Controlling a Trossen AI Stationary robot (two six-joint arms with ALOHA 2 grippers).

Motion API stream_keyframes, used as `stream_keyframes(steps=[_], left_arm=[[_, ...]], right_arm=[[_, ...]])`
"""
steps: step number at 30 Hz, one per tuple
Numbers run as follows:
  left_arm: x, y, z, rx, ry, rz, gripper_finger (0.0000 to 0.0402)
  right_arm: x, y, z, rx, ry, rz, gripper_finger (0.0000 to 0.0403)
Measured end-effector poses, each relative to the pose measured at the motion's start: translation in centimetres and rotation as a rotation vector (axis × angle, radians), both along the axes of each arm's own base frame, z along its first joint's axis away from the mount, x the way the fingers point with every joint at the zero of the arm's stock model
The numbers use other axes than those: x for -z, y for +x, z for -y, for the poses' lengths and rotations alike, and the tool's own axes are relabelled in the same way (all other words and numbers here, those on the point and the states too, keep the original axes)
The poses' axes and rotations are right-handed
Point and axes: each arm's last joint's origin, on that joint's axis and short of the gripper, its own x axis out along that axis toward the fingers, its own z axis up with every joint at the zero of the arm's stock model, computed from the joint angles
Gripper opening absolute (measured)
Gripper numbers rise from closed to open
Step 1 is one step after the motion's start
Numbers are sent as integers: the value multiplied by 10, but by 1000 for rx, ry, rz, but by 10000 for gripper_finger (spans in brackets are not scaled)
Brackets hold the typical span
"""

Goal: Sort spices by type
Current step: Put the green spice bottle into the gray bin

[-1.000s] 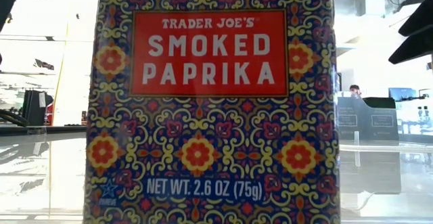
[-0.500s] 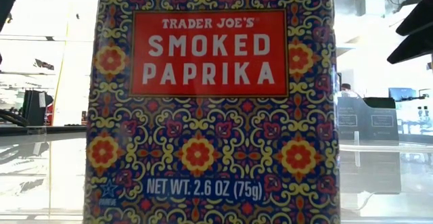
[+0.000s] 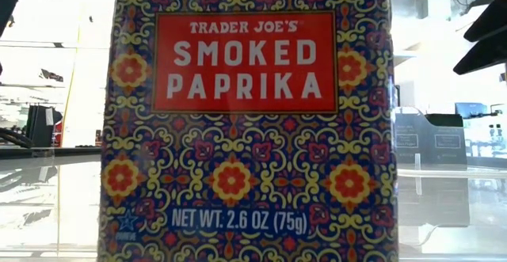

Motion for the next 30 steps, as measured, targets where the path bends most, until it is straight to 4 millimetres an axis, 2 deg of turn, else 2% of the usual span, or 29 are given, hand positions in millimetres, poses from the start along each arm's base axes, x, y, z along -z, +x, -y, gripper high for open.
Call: stream_keyframes(steps=[17, 25, 30], left_arm=[[3, -4, 3, 150, -2, -63, 359], [40, 7, 7, 190, 68, -155, 359], [46, 12, 7, 168, 76, -144, 359]], right_arm=[[0, 0, 0, 0, 0, 0, 372], [0, 0, -1, -1, 6, 3, 372], [-1, 1, -1, -1, 15, 9, 372]])
